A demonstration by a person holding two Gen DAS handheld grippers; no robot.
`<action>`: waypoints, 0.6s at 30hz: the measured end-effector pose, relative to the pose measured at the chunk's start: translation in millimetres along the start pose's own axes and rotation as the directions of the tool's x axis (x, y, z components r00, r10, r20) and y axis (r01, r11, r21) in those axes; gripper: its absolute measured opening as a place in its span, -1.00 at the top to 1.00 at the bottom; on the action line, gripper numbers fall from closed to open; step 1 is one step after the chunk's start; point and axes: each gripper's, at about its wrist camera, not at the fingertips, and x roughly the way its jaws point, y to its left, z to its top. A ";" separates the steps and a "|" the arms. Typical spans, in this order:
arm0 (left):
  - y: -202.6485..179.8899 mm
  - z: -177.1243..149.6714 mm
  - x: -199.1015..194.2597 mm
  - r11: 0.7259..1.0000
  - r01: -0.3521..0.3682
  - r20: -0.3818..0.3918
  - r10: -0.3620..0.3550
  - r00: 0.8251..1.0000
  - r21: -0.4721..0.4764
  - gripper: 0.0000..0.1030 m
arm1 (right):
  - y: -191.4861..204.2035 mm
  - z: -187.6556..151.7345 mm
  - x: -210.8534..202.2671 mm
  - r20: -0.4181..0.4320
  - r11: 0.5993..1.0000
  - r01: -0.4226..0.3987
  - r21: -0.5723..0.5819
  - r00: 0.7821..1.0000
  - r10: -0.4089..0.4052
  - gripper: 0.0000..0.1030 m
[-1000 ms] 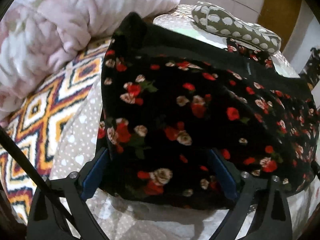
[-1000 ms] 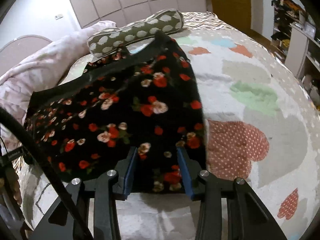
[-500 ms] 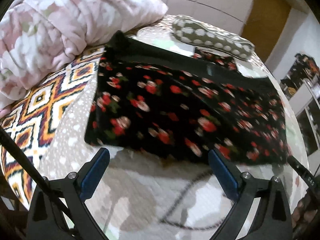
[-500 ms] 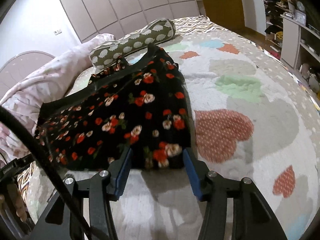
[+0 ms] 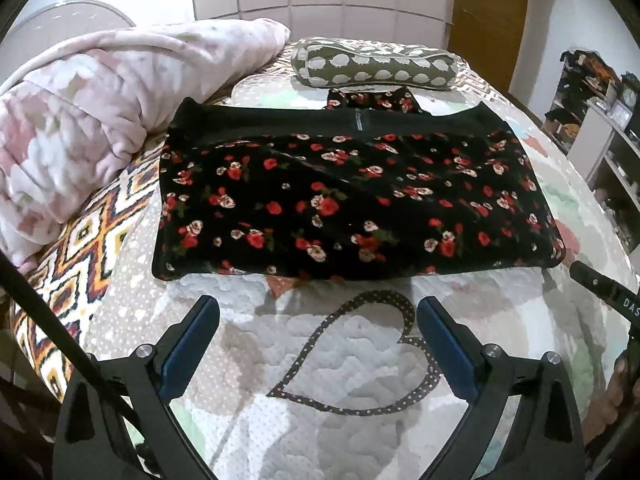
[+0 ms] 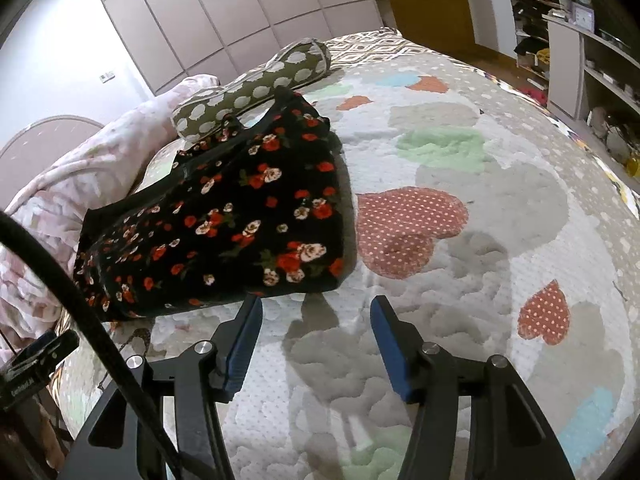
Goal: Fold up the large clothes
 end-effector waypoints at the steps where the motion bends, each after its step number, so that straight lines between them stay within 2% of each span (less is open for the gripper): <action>1: -0.7 -0.2 0.5 1.000 -0.002 -0.002 0.002 1.000 0.001 -0.93 | -0.4 -0.3 -0.3 0.000 1.000 0.000 0.002 1.000 0.000 -0.17; 12: -4.7 10.6 14.9 1.000 -0.011 -0.017 0.011 1.000 0.021 -0.93 | -8.0 0.3 6.1 -0.005 1.000 -0.006 0.018 1.000 0.006 -0.19; 18: -8.0 23.2 15.5 0.999 -0.021 0.008 0.020 1.000 0.031 -0.93 | -13.6 1.1 13.9 -0.015 1.000 -0.017 0.019 1.000 0.018 -0.22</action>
